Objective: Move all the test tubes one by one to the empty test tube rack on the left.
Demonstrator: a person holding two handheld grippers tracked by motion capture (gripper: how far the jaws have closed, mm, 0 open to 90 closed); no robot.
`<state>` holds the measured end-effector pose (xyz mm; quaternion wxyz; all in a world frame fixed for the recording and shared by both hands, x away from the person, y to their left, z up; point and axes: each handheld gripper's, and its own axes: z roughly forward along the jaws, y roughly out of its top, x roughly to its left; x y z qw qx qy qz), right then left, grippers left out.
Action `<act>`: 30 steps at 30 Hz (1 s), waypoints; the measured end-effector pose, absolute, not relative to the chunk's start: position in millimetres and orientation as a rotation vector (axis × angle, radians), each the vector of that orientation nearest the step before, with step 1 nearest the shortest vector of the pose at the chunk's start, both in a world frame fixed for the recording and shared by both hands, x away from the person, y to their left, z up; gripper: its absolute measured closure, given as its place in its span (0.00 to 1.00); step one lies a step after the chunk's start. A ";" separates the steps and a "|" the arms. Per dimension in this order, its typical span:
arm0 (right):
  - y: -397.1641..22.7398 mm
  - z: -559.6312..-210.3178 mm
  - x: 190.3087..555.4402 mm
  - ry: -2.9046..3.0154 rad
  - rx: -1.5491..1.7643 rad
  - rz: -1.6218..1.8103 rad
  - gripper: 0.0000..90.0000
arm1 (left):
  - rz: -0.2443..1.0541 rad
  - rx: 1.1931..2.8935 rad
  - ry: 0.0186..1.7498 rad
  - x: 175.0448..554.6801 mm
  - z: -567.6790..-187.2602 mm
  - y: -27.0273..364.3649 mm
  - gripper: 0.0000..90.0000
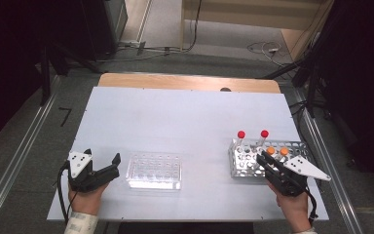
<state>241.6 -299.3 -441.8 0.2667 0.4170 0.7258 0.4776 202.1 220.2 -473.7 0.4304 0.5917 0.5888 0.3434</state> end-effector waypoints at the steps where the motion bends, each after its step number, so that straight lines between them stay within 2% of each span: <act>1: -299.5 -440.5 241.0 1.957 1.121 1.291 0.81 | 0.856 1.477 1.468 202.2 -473.7 220.2 0.07; 30: -306.2 -393.2 227.1 1.864 1.078 1.402 0.82 | 0.865 1.479 1.474 202.2 -472.8 219.8 0.08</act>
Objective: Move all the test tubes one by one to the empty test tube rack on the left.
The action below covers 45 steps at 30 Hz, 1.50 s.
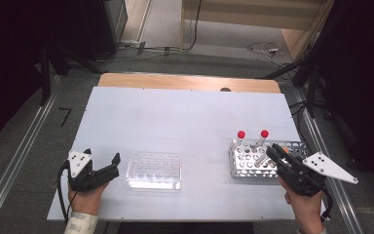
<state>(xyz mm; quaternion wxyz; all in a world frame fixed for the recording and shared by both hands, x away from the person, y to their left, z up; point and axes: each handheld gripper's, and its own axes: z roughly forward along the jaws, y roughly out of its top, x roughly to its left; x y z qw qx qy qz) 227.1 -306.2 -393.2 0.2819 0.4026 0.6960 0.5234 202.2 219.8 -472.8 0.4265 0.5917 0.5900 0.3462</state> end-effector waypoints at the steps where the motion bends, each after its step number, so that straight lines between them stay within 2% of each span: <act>1: -305.7 -391.6 227.1 1.867 1.080 1.403 0.82 | 0.869 1.480 1.470 202.2 -472.8 219.5 0.08; 11: -299.8 -385.3 222.0 1.910 1.077 1.422 0.82 | 0.871 1.472 1.434 198.2 -466.4 215.6 0.08; 22: -269.6 -388.1 217.1 2.015 1.003 1.454 0.82 | 0.863 1.474 1.381 196.0 -456.1 209.1 0.08; 30: -244.1 -388.2 222.0 2.065 0.950 1.466 0.82 | 0.848 1.524 1.280 198.6 -441.6 184.6 0.08; 45: -196.5 -391.0 240.2 2.148 0.876 1.484 0.82 | 0.724 1.610 1.139 210.0 -435.3 137.3 0.11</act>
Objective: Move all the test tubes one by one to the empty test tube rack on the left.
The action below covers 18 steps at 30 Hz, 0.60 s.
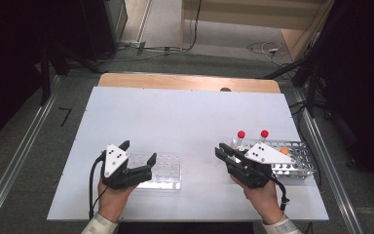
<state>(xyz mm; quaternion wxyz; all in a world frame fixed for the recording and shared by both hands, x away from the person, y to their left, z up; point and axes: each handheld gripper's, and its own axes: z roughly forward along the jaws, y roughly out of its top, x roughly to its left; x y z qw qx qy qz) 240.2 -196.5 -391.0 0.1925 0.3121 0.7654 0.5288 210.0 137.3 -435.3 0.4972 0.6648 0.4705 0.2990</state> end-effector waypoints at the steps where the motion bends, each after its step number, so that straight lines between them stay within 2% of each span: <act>1: -194.8 -391.2 241.3 2.152 0.870 1.483 0.82 | 0.712 1.614 1.131 210.8 -434.9 134.6 0.12; 14: -178.0 -392.2 248.9 2.177 0.848 1.500 0.82 | 0.585 1.682 0.994 218.9 -431.6 87.9 0.17; 18: -173.1 -394.3 250.6 2.188 0.848 1.498 0.82 | 0.528 1.701 0.948 223.0 -428.9 69.5 0.22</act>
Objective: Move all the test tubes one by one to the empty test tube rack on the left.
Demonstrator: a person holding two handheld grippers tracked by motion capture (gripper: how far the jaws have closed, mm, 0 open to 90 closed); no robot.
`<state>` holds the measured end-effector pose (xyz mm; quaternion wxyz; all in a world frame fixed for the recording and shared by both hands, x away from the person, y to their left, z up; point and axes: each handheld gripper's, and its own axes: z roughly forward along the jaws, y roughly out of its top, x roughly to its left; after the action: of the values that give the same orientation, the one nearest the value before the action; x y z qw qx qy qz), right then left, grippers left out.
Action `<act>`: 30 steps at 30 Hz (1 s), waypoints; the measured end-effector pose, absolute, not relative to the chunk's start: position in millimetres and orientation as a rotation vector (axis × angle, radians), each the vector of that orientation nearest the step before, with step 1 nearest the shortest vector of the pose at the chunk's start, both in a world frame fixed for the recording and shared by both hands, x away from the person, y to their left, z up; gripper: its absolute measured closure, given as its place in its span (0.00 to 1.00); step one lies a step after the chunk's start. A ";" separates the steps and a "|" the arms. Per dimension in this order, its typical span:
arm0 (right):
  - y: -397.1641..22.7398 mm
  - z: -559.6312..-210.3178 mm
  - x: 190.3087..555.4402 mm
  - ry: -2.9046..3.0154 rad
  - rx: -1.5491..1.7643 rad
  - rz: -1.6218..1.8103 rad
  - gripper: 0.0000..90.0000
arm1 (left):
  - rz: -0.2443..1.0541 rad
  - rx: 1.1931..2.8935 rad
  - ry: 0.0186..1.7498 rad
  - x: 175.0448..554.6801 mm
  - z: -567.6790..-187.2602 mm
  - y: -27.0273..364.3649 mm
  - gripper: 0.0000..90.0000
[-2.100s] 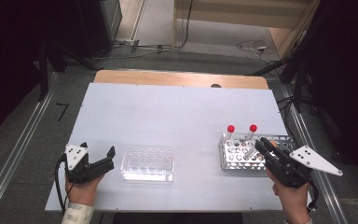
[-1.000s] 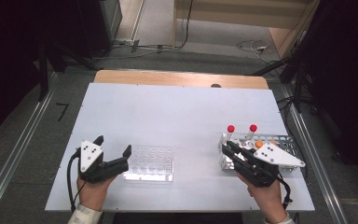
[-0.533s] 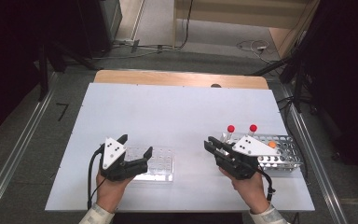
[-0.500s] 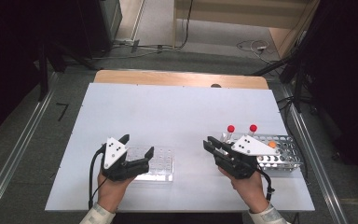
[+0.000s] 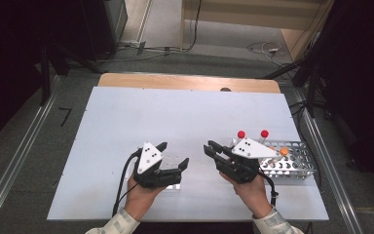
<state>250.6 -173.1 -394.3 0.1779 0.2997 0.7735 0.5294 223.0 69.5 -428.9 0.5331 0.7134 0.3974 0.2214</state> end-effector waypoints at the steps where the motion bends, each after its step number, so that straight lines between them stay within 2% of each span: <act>1: -172.1 -394.5 251.0 2.187 0.848 1.499 0.82 | 0.520 1.705 0.933 223.5 -428.2 65.3 0.23; 13: -168.2 -393.7 248.9 2.191 0.835 1.515 0.82 | 0.501 1.730 0.818 223.8 -421.7 29.7 0.46; 16: -167.5 -393.1 247.8 2.190 0.825 1.524 0.82 | 0.502 1.739 0.794 223.7 -422.3 24.5 0.56; 23: -166.4 -392.8 246.0 2.194 0.819 1.528 0.82 | 0.510 1.730 0.801 224.7 -423.1 23.5 0.68; 30: -165.2 -393.1 245.3 2.196 0.815 1.528 0.82 | 0.510 1.724 0.802 224.3 -422.3 24.7 0.74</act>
<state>245.3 -165.2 -393.1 0.1716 0.2871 0.7736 0.5383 224.3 24.7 -422.3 0.5535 0.7293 0.3395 0.2158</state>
